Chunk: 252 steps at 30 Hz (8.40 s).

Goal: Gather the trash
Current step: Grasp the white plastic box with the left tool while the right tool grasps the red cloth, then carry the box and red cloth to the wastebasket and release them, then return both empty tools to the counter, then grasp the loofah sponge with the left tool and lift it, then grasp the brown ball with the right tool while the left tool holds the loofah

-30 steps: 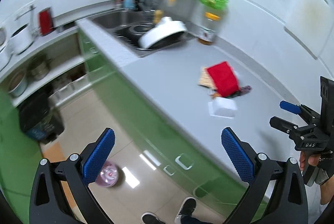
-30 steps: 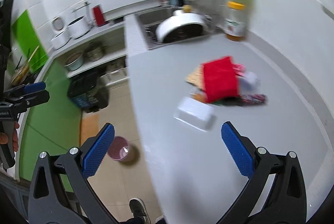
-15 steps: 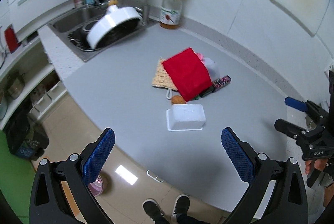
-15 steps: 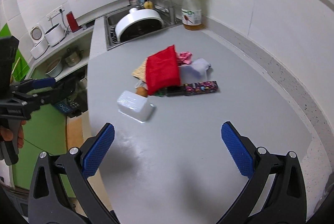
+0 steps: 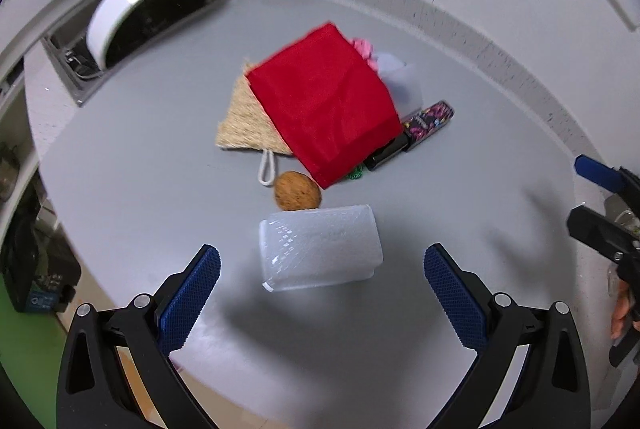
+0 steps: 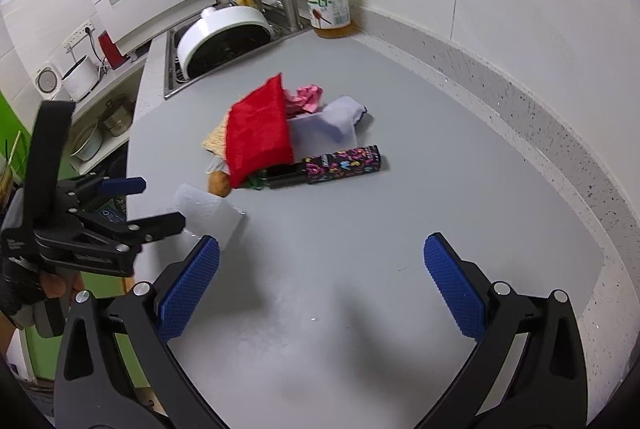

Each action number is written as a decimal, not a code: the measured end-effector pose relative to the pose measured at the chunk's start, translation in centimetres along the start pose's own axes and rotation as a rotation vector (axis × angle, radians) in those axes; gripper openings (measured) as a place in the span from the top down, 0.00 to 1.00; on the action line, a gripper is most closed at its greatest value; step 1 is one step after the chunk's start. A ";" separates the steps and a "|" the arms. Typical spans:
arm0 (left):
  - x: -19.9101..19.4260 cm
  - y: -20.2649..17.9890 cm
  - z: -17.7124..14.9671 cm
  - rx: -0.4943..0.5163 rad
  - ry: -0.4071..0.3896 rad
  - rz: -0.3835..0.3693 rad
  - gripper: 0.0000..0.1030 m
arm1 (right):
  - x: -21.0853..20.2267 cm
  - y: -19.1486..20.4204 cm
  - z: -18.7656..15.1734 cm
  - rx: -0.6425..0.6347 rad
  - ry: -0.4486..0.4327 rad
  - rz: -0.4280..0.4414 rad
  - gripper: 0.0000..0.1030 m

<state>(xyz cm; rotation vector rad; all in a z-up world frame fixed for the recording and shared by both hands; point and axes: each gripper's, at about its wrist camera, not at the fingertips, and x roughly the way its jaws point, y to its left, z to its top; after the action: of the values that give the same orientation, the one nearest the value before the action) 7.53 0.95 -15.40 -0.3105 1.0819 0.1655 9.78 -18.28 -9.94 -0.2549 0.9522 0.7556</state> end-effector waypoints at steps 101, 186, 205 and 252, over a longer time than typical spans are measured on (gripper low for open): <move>-8.0 36.4 -32.7 -0.630 -0.172 0.329 0.40 | 21.6 46.9 -7.7 -0.679 0.149 0.433 0.95; -14.3 6.9 -3.4 -0.088 -0.235 0.010 0.05 | -3.8 6.5 -0.3 -0.054 -0.027 -0.007 0.03; -1.3 4.5 7.7 0.062 -0.092 0.046 0.05 | 0.6 1.0 3.4 0.031 0.013 -0.026 0.03; -3.2 9.4 7.6 0.010 -0.113 0.052 0.64 | 9.2 11.4 5.0 -0.144 0.129 0.130 0.03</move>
<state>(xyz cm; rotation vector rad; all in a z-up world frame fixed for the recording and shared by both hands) 9.81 12.36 -10.82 -0.2611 0.9792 0.2219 8.46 -3.20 -13.15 -0.3739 1.0448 0.9375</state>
